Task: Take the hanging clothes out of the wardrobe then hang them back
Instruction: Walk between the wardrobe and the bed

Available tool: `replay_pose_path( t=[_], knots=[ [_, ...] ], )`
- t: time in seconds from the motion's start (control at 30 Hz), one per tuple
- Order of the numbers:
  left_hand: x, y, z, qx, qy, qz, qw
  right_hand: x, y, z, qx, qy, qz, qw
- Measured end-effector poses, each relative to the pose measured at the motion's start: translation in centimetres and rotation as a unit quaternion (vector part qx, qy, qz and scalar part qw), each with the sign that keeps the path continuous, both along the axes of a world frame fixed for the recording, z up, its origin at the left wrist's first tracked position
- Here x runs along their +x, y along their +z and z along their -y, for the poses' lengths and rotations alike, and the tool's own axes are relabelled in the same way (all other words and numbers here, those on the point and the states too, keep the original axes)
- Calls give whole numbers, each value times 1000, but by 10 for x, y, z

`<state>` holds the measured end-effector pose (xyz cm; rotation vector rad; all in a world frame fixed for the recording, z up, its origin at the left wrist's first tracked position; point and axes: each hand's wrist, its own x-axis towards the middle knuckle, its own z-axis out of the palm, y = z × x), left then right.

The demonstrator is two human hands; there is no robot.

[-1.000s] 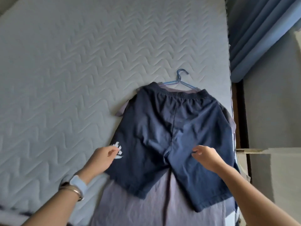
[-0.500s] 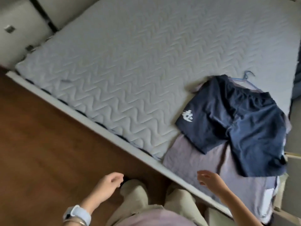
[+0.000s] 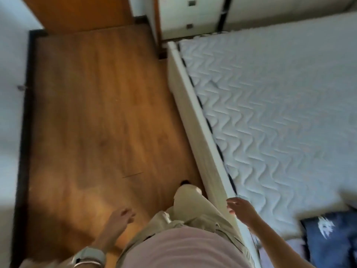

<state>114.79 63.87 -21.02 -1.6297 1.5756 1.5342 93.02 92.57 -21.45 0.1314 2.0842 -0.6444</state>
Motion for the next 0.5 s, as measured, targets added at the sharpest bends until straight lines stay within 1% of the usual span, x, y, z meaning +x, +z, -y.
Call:
replay_pose_path(
  t=[0.1,0.2,0.27,0.33,0.4,0.5],
  knots=[
    [1,-4,24,22,53,32,998,-34,-3,60,19,24,20,999],
    [-17,-12,62,50,101,57,992,-69,-13,116,32,86,43,995],
    [-41,-23,94,58,120,61,989,-100,-18,155,47,126,40,990],
    [-73,-28,130,46,123,47,990,-133,-19,196,56,163,46,984],
    [-115,-17,167,43,140,21,989,-172,-18,237,64,197,42,977],
    [-172,5,228,9,144,-26,989,-227,-11,302,51,180,55,981]
  ],
)
